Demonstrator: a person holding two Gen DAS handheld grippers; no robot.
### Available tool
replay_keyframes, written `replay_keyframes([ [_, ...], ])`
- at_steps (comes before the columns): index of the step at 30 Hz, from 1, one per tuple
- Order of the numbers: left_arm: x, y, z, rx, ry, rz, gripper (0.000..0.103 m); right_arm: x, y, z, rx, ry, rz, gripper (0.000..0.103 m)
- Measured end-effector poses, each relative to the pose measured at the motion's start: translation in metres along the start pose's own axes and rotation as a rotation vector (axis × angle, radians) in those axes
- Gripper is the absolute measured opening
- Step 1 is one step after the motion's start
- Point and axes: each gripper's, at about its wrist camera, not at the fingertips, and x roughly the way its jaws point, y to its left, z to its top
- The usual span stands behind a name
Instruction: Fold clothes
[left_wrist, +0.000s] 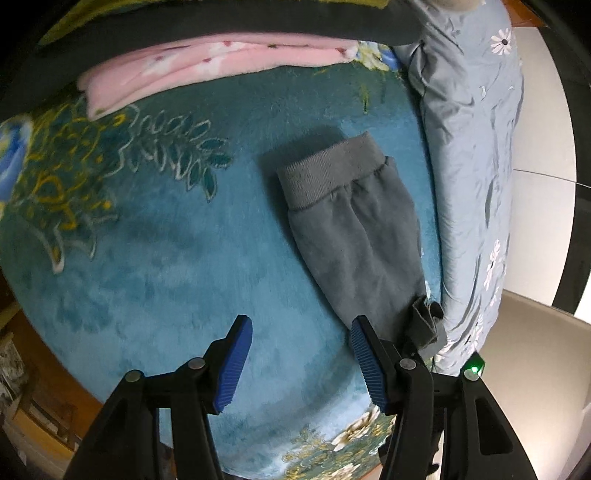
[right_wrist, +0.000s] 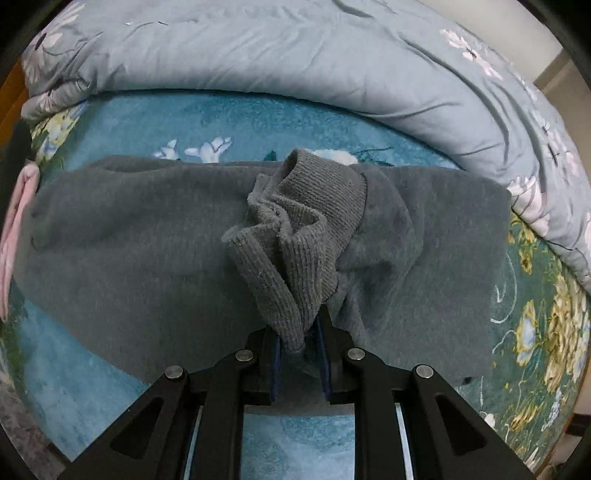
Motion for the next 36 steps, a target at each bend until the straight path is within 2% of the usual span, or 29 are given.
replay_keyframes([
  [4,0.015,0.005,0.021,-0.016,0.010,-0.009,0.060,-0.015,0.002,-0.003,0.061,-0.039,0.029,0.017],
  [7,0.024,0.004,0.032,-0.008,0.003,-0.009,0.060,-0.033,0.003,-0.003,0.128,-0.093,0.086,0.017],
  [12,0.040,0.004,0.050,0.004,-0.010,-0.008,0.060,0.002,0.033,-0.001,0.038,0.016,0.055,0.018],
  [15,0.050,0.003,0.061,0.012,-0.017,-0.008,0.060,0.009,0.042,-0.002,-0.003,0.049,0.030,0.020],
  [17,0.056,0.003,0.068,0.017,-0.022,-0.008,0.060,0.009,0.046,-0.002,-0.025,0.062,0.037,0.029],
  [19,0.060,0.003,0.071,0.028,-0.029,-0.010,0.060,0.009,0.050,-0.003,-0.047,0.091,0.090,0.050],
  [20,0.062,0.004,0.073,0.032,-0.033,-0.012,0.061,0.007,0.053,-0.004,-0.064,0.105,0.116,0.054],
  [22,0.066,0.004,0.076,0.040,-0.040,-0.018,0.061,0.003,0.060,-0.007,-0.095,0.130,0.165,0.056],
  [26,0.074,0.004,0.079,0.057,-0.054,-0.035,0.061,-0.020,0.055,-0.011,-0.067,0.125,0.200,0.056],
  [30,0.079,0.002,0.080,0.062,-0.082,-0.054,0.059,-0.041,0.040,-0.020,-0.037,0.132,0.184,0.056],
  [35,0.082,0.004,0.080,0.026,-0.124,-0.099,0.044,-0.058,0.013,-0.030,-0.011,0.136,0.134,0.056],
  [36,0.081,0.004,0.079,0.014,-0.136,-0.106,0.035,-0.062,0.007,-0.033,-0.002,0.135,0.126,0.056],
])
